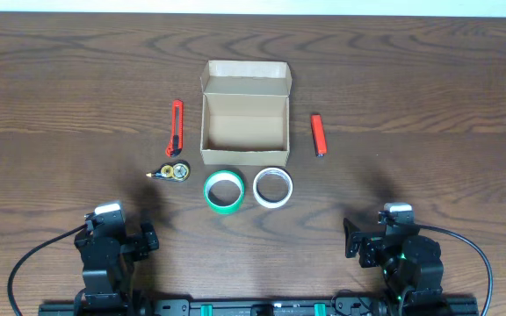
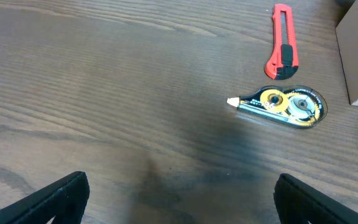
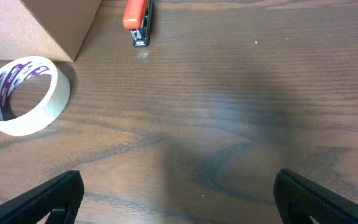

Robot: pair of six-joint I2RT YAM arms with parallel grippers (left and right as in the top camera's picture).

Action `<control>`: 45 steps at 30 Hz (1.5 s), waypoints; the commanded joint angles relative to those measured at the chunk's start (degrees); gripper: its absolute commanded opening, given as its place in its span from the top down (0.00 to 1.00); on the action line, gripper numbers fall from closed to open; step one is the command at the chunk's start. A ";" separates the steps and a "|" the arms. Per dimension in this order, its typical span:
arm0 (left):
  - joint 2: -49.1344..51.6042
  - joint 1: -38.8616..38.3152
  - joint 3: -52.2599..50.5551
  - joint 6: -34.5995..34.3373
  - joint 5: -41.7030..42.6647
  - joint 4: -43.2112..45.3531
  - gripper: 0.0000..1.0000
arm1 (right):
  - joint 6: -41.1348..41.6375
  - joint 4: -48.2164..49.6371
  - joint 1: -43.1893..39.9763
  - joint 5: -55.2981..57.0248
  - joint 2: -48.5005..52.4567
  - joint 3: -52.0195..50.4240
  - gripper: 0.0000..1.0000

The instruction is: Pack container

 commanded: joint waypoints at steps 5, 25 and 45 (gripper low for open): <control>-0.48 -0.24 -0.50 0.35 -1.42 -0.04 0.05 | 0.74 0.26 -0.46 -0.46 -0.59 -0.52 0.01; -0.48 -0.24 -0.50 0.35 -1.42 -0.04 0.05 | 3.80 2.62 -0.07 -2.80 49.70 42.05 0.01; -0.48 -0.24 -0.50 0.35 -1.42 -0.04 0.05 | 14.67 -0.87 8.55 3.41 96.30 63.56 0.01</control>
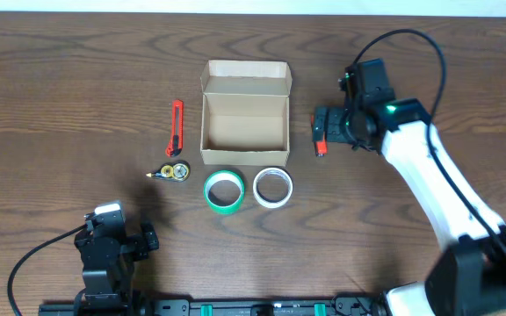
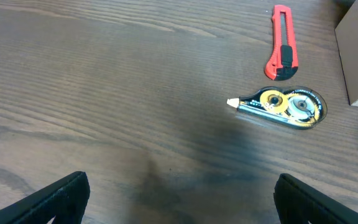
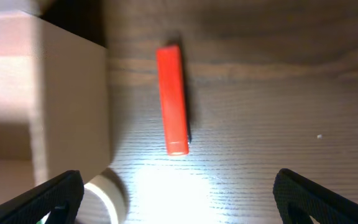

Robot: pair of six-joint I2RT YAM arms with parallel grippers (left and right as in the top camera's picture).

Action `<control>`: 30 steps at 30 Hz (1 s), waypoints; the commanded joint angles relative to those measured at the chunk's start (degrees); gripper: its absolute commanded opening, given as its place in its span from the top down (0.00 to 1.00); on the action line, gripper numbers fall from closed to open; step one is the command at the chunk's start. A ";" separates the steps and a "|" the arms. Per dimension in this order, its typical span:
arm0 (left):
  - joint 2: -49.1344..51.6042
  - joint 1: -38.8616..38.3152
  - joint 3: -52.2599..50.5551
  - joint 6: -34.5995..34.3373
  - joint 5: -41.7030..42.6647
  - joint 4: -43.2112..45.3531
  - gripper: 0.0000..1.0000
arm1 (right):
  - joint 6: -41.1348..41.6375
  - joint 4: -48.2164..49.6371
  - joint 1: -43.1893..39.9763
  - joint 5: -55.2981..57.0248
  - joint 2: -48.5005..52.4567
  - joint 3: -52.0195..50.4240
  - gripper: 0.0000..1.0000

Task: Pack container
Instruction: 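Reach the right gripper to the red box cutter right of the box and grasp it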

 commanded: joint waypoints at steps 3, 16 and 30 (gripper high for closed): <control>-0.37 -0.24 -0.50 0.22 -1.42 -0.13 0.05 | 1.90 2.45 0.70 0.39 5.14 1.20 0.01; -0.37 -0.22 -0.50 0.22 -1.42 -0.11 0.05 | -4.44 7.02 0.66 0.81 13.79 1.07 0.07; -0.37 -0.24 -0.50 0.22 -1.40 -0.11 0.05 | -8.22 9.75 0.63 0.83 20.57 1.07 0.45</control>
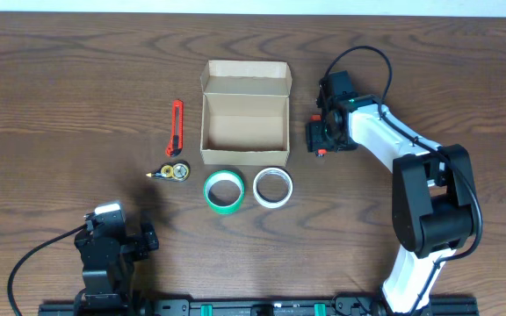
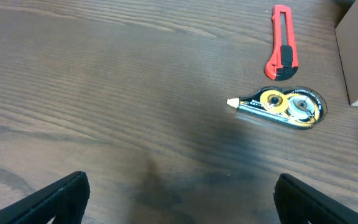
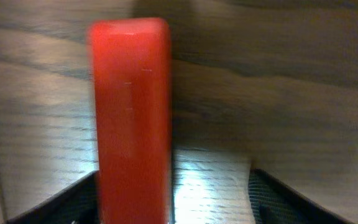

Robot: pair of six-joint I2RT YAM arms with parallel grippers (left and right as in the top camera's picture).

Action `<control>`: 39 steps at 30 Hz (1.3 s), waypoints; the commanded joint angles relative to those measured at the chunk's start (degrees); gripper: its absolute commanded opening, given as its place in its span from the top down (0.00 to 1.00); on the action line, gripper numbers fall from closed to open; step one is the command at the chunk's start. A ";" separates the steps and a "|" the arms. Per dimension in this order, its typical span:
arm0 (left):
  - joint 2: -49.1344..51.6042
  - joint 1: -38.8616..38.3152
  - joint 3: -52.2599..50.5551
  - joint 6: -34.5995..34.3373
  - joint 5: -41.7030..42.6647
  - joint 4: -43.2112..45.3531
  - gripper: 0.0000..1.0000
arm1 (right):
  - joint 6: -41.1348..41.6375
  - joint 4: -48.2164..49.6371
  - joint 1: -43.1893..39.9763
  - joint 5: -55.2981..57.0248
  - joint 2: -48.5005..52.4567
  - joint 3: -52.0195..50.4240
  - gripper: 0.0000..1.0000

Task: Pack container
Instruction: 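Reach the right gripper to the red box cutter right of the box and grasp it, then carry the red cutter with the right gripper into the box and release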

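Observation:
An open cardboard box stands at the table's middle. Just right of it lies a red stapler-like bar, mostly covered in the overhead view. My right gripper is lowered over it and open. The bar lies between the fingers, close to the left one and well clear of the right one. On the box's left lie a red box cutter and a correction tape dispenser. A green tape roll and a white tape roll lie in front of the box. My left gripper is open over bare wood.
The left arm rests at the front left edge. The right arm's white link stretches from the front right across to the box's right side. The table is dark wood.
My right gripper has dropped from above the red bar to straddling it, and the bar now fills the right wrist view. The left arm and all objects are unchanged.
Both arms first rested open at the front edge. Then the right arm was reached out over the red bar beside the box, with the bar seen from above. Now its open fingers sit low on either side of the bar.

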 commanded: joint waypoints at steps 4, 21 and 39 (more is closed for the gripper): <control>-0.37 -0.24 -0.50 0.20 -1.40 -0.13 0.05 | -0.70 0.42 0.63 0.15 1.16 0.87 0.87; -0.37 -0.24 -0.50 0.20 -1.42 -0.11 0.05 | -6.43 -8.70 3.04 -3.30 -18.32 7.28 0.99; -0.37 -0.24 -0.50 0.20 -1.42 -0.13 0.05 | -40.17 -12.96 19.12 -3.93 -2.82 24.50 0.99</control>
